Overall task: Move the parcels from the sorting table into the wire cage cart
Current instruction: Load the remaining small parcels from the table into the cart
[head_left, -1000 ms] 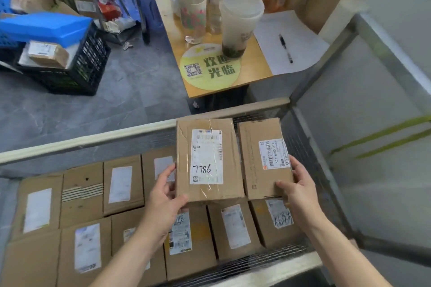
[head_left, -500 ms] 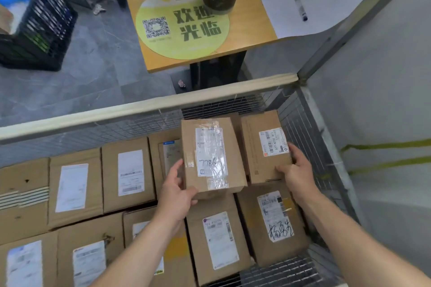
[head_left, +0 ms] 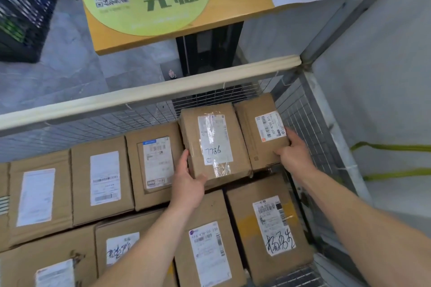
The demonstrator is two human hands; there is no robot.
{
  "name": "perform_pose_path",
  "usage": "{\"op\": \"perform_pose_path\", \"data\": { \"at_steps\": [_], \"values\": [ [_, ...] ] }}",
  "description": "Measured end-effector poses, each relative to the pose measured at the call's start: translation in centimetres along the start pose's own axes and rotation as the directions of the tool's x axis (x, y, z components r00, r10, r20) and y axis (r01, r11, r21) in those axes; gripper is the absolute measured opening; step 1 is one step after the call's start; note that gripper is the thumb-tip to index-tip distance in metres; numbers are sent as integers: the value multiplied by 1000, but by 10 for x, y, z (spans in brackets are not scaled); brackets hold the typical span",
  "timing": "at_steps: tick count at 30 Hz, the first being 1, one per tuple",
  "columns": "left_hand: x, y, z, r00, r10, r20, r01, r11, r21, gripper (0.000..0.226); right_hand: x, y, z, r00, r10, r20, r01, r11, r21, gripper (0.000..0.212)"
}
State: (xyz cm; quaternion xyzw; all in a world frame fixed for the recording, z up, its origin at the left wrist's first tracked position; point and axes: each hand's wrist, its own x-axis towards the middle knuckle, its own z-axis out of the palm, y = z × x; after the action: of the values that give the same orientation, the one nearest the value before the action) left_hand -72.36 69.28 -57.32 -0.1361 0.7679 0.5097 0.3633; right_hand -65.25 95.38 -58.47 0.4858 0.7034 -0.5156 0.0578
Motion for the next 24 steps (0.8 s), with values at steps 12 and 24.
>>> {"op": "perform_pose_path", "data": {
  "at_steps": [12,24],
  "values": [
    [-21,21,-17,1000,-19,-16,23,953,301,64,-33,-18,-4,999,-43,23,45,994,-98,71],
    [-152,127,-102,794,490,361,-556,345,756,76,-231,-98,-26,932,-356,-75,297,863,-409,74]
  ]
}}
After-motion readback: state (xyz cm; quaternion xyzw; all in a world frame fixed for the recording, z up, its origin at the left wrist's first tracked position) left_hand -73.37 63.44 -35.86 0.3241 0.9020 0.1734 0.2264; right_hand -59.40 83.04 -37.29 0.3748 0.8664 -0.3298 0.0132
